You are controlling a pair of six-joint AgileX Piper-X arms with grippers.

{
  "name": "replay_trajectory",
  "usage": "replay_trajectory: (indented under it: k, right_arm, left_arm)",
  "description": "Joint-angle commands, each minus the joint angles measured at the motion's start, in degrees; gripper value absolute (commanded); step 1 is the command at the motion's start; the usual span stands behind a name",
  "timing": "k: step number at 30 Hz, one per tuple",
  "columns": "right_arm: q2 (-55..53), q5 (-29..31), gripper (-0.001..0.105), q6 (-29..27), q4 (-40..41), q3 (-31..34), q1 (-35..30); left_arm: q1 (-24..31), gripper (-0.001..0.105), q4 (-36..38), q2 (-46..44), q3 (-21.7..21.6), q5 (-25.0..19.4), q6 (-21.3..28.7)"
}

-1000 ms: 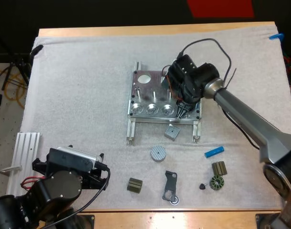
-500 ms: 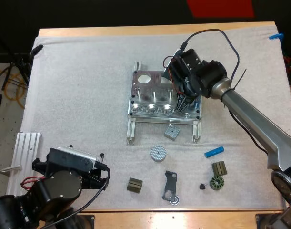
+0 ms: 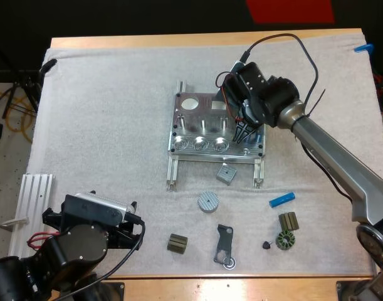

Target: Load cells from right to left

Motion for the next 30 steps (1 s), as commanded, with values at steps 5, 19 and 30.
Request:
replay_trajectory:
  k: [5, 19, 30]
  right_arm:
    - [0.68, 0.34, 0.046, 0.37, 0.23, 0.3, -0.33]
    - [2.51, -1.24, 0.046, 3.56, 2.6, 0.7, -0.33]
    - [2.51, -5.07, 0.046, 6.94, 5.46, 0.7, -0.33]
  left_arm:
    - [-0.03, 0.072, -0.68, -0.01, -0.04, -0.27, -0.22]
    - [-0.03, 0.072, -0.68, -0.01, -0.04, -0.27, -0.22]
    - [-0.03, 0.072, -0.68, -0.01, -0.04, -0.27, -0.22]
